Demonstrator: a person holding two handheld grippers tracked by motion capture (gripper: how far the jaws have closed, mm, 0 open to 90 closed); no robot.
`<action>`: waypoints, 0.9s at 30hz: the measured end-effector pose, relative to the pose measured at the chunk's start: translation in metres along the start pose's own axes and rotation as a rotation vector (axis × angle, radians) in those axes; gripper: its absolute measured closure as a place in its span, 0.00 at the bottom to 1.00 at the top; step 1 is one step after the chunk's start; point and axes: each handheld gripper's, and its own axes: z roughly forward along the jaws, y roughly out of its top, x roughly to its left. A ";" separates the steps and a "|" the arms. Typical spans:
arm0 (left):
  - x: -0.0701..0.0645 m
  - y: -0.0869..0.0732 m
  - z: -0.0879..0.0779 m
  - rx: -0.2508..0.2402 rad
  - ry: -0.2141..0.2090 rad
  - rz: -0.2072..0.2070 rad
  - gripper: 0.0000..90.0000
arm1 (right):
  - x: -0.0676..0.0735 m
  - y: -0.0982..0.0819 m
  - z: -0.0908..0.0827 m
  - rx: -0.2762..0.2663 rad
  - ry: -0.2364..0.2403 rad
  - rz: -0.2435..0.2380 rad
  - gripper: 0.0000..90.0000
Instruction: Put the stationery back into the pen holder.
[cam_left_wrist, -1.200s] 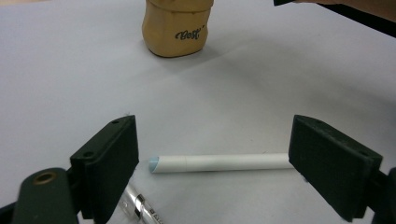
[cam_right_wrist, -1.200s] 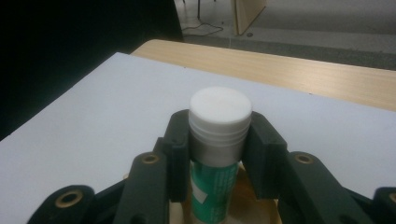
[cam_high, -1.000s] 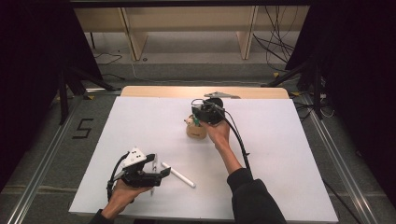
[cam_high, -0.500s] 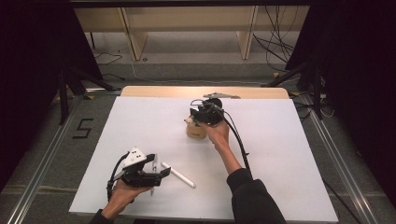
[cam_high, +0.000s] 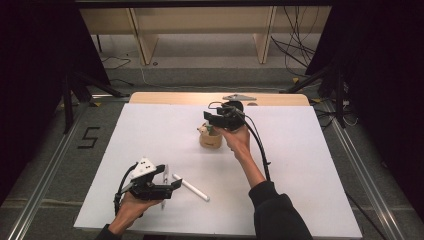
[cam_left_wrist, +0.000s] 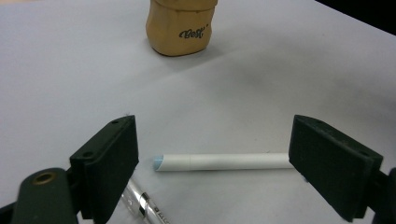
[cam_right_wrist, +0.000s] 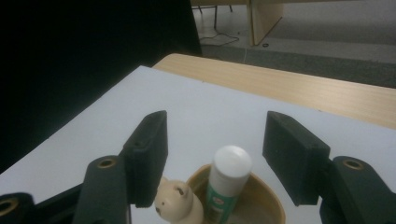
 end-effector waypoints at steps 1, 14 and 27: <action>0.000 0.000 0.000 0.000 0.003 0.000 0.17 | 0.000 0.001 -0.003 -0.002 0.001 -0.006 0.45; 0.008 0.001 -0.006 -0.045 0.056 -0.053 0.17 | 0.003 -0.009 -0.047 -0.018 0.019 -0.065 0.39; 0.011 0.001 -0.007 -0.062 0.073 -0.070 0.17 | 0.020 -0.036 -0.074 0.010 0.095 -0.088 0.34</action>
